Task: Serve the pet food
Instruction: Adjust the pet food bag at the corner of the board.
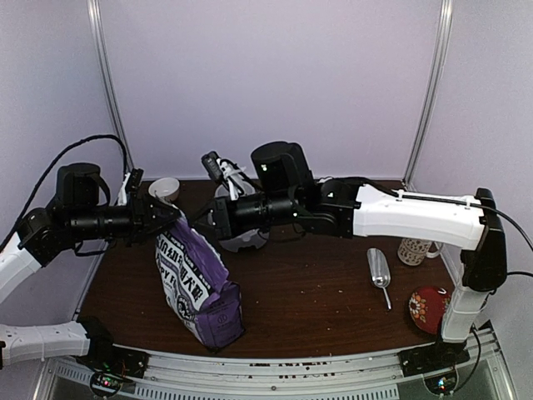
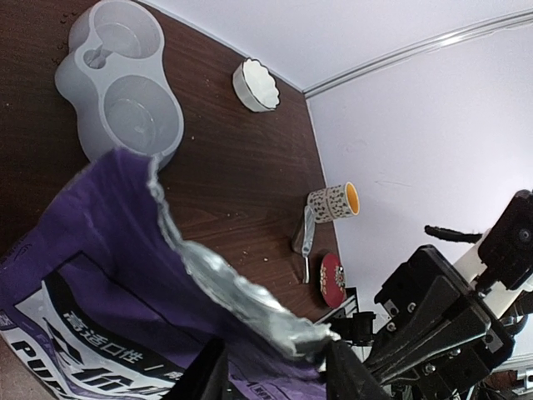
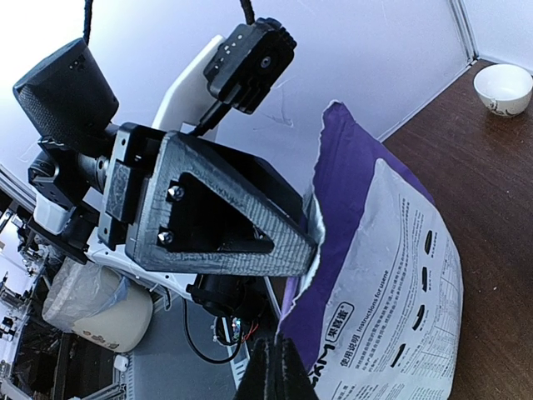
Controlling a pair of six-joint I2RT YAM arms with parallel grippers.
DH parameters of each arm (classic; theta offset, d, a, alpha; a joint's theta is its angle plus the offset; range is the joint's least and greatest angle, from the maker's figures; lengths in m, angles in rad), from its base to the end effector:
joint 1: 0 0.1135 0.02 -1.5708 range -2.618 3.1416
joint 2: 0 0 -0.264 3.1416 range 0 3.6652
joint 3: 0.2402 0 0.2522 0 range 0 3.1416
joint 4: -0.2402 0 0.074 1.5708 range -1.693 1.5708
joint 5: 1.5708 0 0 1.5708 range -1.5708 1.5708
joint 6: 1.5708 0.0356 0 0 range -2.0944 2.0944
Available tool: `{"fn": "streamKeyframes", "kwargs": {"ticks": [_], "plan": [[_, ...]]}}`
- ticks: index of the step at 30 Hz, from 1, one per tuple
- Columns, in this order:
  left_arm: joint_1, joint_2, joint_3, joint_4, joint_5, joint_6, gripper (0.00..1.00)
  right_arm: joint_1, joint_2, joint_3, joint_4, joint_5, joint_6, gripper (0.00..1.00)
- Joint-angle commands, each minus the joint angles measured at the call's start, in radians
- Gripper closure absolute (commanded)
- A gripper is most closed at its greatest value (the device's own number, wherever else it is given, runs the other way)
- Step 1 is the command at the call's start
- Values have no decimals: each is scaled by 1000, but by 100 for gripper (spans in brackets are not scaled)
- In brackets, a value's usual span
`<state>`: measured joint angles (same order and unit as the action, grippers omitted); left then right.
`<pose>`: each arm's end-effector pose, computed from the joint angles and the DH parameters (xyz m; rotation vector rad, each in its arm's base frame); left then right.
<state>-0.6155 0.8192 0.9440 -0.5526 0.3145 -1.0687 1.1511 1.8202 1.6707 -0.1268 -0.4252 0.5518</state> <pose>0.1353 -0.1091 0.3517 -0.2823 2.2471 -1.3189 0.1654 0.4066 0.3631 -0.9519 1.9146 1.5001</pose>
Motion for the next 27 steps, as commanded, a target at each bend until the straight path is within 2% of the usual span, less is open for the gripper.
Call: {"fn": "streamKeyframes", "kwargs": {"ticks": [1,7,12,20,27], "plan": [[-8,6,-34,19,2,-7,60,31,30,23,-77,-14,-24,100],[-8,-9,-42,19,-4,-10,81,32,30,21,-90,6,-27,100],[-7,-10,-43,20,-8,-10,89,32,27,25,-112,26,-36,100],[-8,-12,-46,23,-13,-4,99,32,20,36,-160,72,-62,100],[-9,-15,-41,26,-15,0,100,33,16,70,-206,93,-87,100]]}}
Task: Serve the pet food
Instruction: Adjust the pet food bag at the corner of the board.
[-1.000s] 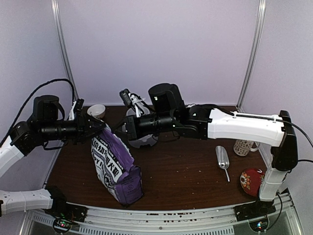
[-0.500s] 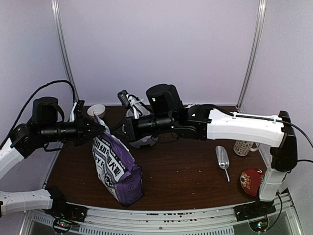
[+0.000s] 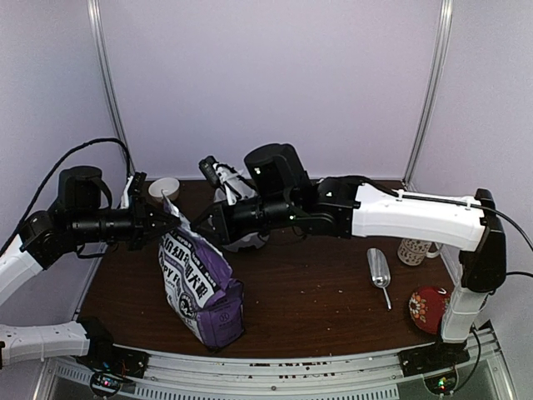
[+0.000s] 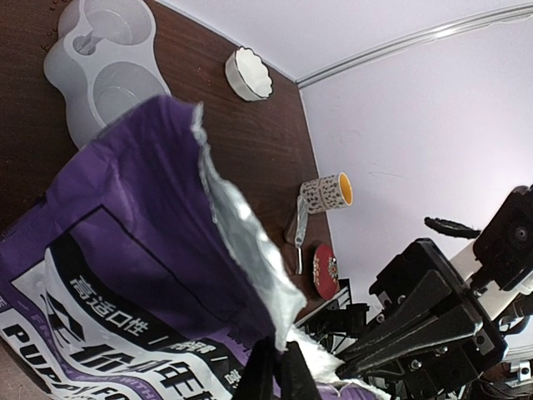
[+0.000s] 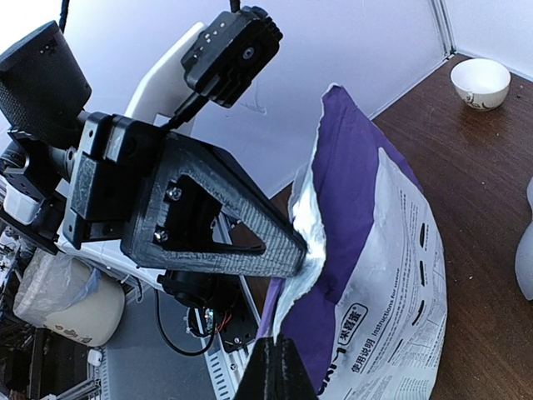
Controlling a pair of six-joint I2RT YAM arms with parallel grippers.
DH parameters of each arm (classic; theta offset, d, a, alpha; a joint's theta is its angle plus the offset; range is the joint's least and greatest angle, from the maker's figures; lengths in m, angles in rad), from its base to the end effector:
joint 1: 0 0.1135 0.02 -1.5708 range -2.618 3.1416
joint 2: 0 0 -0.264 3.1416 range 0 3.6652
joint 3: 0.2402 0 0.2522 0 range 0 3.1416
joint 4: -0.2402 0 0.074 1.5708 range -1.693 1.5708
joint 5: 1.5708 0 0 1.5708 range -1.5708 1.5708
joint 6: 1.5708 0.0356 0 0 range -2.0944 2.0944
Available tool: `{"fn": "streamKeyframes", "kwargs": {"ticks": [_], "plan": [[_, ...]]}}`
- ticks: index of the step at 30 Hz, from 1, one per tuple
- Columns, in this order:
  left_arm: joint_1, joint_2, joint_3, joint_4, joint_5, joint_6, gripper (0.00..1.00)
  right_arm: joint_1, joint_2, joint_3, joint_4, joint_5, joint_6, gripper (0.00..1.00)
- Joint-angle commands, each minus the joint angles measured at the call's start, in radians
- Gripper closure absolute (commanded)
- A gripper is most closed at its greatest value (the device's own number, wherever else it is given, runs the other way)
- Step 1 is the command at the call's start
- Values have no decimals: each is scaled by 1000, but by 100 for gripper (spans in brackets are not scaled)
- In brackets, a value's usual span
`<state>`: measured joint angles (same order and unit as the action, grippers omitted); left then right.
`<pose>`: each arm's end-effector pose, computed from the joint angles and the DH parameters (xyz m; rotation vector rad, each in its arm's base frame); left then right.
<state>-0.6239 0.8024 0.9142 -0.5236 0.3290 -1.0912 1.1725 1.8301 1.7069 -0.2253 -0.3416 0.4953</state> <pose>0.1328 -0.1098 0.3472 -0.2828 2.2431 -1.3565 0.1594 0.4095 0.3614 -0.9670 1.9573 1.3758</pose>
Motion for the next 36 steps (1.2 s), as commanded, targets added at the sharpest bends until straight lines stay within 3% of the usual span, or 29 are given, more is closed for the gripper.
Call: {"fn": "streamKeyframes", "kwargs": {"ticks": [1,6,13,22,36], "plan": [[-1,2,-9,-3,-30,26,100,12,7,39,-111,7,-36,100],[0,0,-2,-3,-23,50,100,17,-4,44,-126,3,-53,100],[-16,29,48,-48,8,116,100,14,-40,37,-152,51,-69,67],[-69,88,123,-89,57,207,100,-2,-136,17,-183,103,-84,45],[-166,188,221,-113,84,292,100,-11,-248,-67,-204,153,-74,39]]}}
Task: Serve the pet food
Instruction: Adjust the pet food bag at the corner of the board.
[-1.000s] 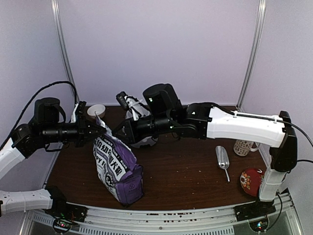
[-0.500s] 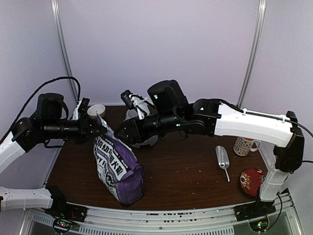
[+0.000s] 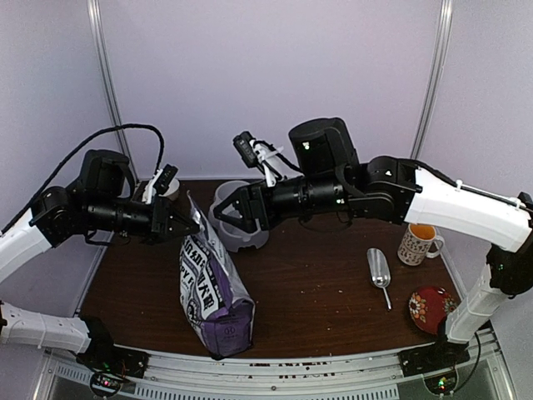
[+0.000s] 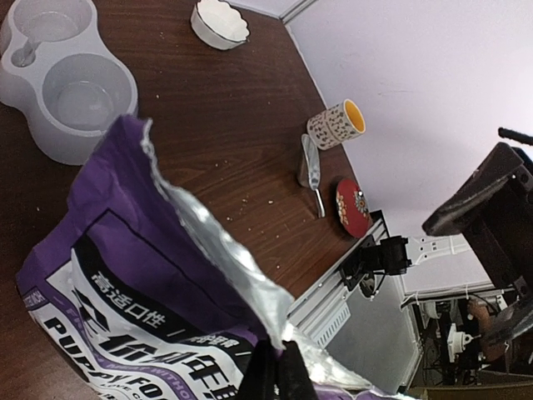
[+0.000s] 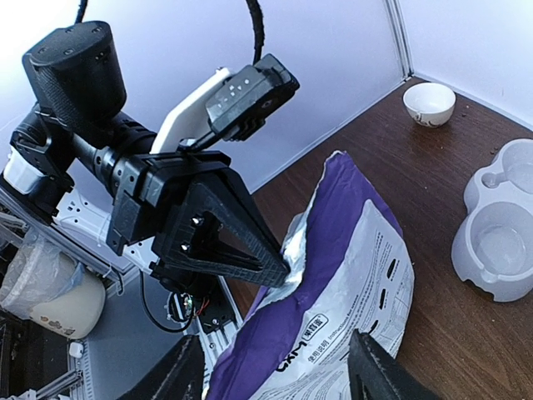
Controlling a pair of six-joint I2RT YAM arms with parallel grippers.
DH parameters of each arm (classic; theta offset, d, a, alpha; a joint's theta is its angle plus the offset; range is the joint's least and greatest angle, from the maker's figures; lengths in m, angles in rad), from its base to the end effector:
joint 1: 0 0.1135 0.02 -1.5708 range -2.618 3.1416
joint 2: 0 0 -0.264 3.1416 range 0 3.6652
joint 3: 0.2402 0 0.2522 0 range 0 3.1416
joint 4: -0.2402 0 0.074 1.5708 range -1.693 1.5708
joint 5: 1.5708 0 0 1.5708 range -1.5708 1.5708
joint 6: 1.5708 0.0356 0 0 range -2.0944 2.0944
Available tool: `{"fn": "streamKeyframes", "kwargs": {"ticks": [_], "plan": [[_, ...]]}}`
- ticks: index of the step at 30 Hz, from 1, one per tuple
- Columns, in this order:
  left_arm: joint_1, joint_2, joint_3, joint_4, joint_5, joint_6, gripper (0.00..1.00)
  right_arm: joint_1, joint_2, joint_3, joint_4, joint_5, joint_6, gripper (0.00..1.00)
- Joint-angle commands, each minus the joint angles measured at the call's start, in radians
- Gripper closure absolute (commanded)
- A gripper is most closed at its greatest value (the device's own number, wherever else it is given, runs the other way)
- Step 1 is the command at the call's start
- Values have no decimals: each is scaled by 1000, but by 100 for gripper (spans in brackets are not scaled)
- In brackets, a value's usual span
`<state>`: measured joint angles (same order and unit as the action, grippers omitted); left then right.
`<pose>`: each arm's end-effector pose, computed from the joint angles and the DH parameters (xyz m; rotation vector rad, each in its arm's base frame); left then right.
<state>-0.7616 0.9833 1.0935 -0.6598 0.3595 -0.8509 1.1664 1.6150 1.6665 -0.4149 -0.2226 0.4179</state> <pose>0.1376 -0.1485 0.3637 0.1354 2.3822 -1.2582 0.1403 0.3477 0.4111 -0.9352 1.9304 1.2177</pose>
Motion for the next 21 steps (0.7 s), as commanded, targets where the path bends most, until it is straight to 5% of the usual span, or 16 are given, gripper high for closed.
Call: {"fn": "streamKeyframes", "kwargs": {"ticks": [1,21], "plan": [[-28,9,44,20,46,55,100,-5,-38,-31,-14,34,7,38],[-29,18,70,8,-34,96,97,41,73,78,-112,-58,26,34]]}}
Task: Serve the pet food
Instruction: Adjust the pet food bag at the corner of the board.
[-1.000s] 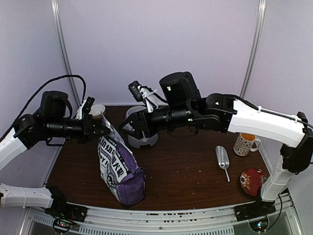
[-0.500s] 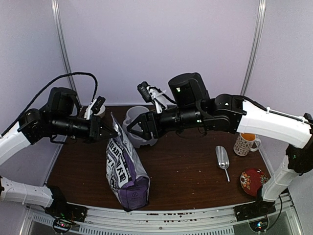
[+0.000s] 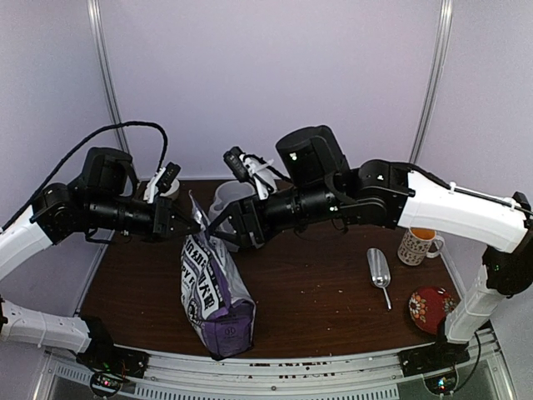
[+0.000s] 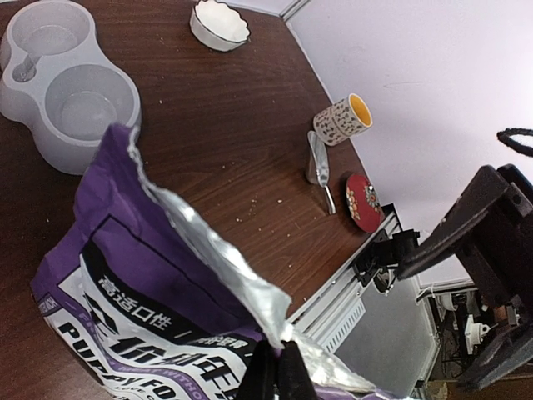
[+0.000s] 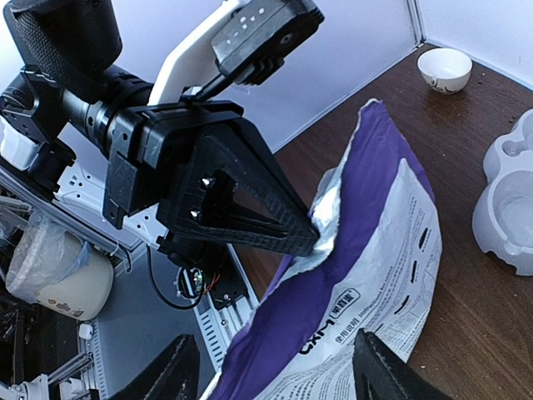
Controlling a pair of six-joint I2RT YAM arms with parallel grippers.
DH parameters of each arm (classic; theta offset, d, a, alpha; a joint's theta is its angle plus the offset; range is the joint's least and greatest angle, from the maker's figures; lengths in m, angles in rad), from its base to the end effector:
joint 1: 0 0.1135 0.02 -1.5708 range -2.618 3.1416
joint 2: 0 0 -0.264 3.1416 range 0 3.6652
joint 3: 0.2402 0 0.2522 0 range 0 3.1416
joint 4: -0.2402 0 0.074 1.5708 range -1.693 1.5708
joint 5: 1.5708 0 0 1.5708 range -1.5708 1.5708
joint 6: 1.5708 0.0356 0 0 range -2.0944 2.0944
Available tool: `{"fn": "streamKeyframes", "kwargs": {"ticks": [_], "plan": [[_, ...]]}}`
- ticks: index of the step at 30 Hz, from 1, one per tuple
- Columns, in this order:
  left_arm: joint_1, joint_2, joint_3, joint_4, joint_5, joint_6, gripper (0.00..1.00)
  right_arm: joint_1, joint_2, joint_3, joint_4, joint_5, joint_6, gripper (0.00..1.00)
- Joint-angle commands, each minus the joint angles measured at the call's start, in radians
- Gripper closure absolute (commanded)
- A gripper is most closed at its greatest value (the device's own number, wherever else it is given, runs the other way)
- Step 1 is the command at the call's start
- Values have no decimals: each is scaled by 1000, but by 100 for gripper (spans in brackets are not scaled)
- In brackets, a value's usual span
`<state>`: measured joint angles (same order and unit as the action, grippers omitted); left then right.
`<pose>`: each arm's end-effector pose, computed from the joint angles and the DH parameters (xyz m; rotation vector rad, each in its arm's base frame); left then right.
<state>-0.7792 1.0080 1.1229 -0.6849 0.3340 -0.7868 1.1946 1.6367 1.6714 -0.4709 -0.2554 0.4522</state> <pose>0.1385 -0.1532 0.3664 0.2101 2.3780 -1.2010 0.1307 0.3552 0.3996 -0.9828 2.0200 1.2417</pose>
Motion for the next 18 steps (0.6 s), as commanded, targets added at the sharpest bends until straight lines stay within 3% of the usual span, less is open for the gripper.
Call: {"fn": "streamKeyframes", "kwargs": {"ticks": [1,8,18], "plan": [[-11,-8,43,34,-11,32,97,15,65,91,-64,-32,-9,34],[-11,-6,52,35,-10,38,96,17,161,211,-119,-42,-16,39],[-11,-24,48,34,-12,40,96,20,221,261,-151,-21,-25,62]]}}
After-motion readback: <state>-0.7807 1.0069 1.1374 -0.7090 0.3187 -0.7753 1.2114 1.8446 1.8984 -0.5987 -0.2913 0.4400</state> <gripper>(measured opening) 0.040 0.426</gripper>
